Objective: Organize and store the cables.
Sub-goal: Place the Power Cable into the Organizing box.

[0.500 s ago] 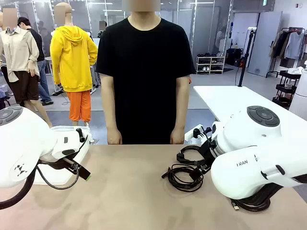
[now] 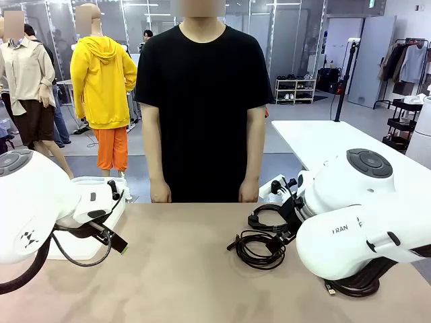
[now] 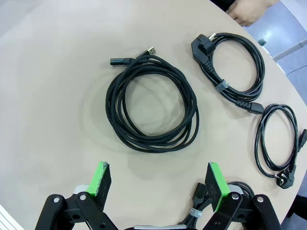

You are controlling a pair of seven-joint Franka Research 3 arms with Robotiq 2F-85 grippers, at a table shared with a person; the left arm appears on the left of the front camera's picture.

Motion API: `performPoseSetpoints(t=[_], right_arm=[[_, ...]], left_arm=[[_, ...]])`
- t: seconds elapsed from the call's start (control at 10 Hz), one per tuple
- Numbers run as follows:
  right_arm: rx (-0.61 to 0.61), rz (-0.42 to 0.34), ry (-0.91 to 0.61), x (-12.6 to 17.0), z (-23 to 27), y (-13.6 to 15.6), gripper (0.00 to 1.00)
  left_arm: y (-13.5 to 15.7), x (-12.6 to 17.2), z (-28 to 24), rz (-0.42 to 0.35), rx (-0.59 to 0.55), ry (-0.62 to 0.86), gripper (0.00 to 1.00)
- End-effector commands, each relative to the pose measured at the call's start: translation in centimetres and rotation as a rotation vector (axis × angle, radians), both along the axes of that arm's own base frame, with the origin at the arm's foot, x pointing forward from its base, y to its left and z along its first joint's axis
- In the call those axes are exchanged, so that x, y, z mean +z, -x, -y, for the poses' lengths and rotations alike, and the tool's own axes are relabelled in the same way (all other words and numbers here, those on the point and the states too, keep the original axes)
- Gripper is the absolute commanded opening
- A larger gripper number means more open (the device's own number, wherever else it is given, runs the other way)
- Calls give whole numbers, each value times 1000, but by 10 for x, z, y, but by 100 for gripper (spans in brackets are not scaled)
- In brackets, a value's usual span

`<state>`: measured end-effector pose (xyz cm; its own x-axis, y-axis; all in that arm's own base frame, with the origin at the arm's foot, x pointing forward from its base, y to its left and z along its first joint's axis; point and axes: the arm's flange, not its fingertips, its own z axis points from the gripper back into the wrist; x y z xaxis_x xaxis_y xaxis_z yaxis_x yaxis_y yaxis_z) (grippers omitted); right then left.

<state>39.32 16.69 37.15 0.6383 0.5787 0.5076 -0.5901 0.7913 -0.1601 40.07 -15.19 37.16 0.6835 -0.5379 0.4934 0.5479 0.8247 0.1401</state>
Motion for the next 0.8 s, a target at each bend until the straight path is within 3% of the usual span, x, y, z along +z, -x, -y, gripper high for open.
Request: performPoseSetpoints(t=[0.0, 0.5, 0.7], right_arm=[[-1, -1, -1, 0, 0, 0, 100], [0, 0, 0, 0, 0, 0, 100], [53, -25, -52, 34, 16, -9, 100]], left_arm=[[0, 0, -1, 0, 3, 1, 100], [0, 0, 0, 0, 0, 0, 100], [4, 36, -17, -60, -84, 57, 100]])
